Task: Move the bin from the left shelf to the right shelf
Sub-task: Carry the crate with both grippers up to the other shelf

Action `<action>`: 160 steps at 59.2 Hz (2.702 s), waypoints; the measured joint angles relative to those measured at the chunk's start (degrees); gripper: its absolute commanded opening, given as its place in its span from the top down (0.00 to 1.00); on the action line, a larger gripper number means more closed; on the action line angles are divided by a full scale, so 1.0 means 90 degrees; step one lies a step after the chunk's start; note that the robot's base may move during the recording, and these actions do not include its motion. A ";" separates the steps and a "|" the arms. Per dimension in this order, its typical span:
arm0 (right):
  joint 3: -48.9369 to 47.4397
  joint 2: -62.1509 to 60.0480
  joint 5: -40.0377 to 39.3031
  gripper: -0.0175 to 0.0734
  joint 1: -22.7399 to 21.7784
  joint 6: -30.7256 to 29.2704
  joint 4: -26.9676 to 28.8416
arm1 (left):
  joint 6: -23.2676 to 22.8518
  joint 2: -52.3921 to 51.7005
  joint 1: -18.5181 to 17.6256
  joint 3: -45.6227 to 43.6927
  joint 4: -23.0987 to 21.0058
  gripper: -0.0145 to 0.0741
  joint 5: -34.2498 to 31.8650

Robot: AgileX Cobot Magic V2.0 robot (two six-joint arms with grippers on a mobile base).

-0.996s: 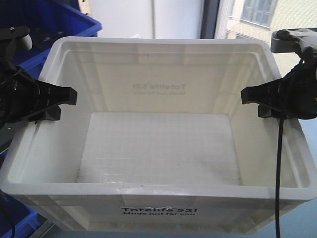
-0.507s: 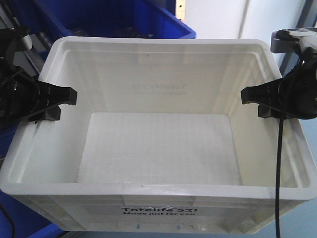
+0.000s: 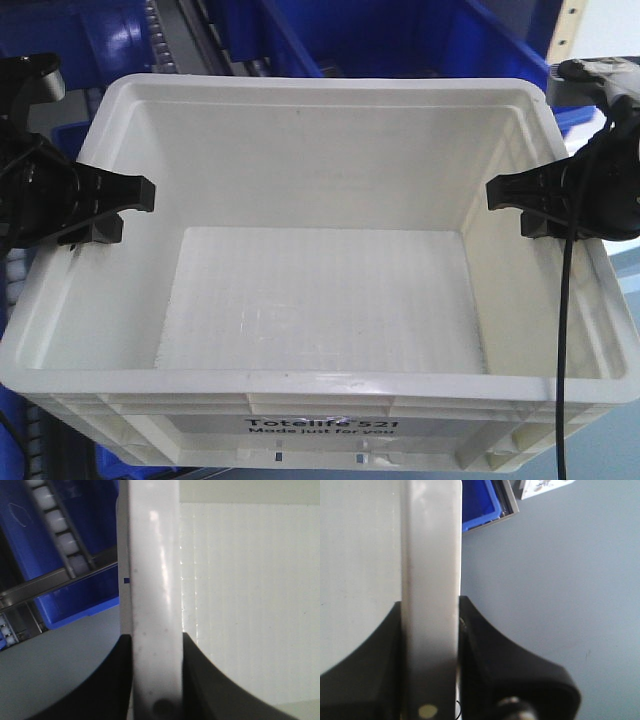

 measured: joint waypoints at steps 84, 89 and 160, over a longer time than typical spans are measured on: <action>0.0033 -0.0003 0.0002 0.81 0.0000 0.0030 0.0047 | 0.0006 0.0000 0.0000 0.0000 0.0040 0.84 0.0012; 0.0033 -0.0003 0.0002 0.81 0.0000 0.0030 0.0047 | 0.0006 0.0000 0.0000 0.0000 0.0040 0.84 0.0012; 0.0033 -0.0003 0.0002 0.81 0.0000 0.0030 0.0042 | 0.0006 0.0000 0.0000 0.0000 0.0040 0.84 0.0006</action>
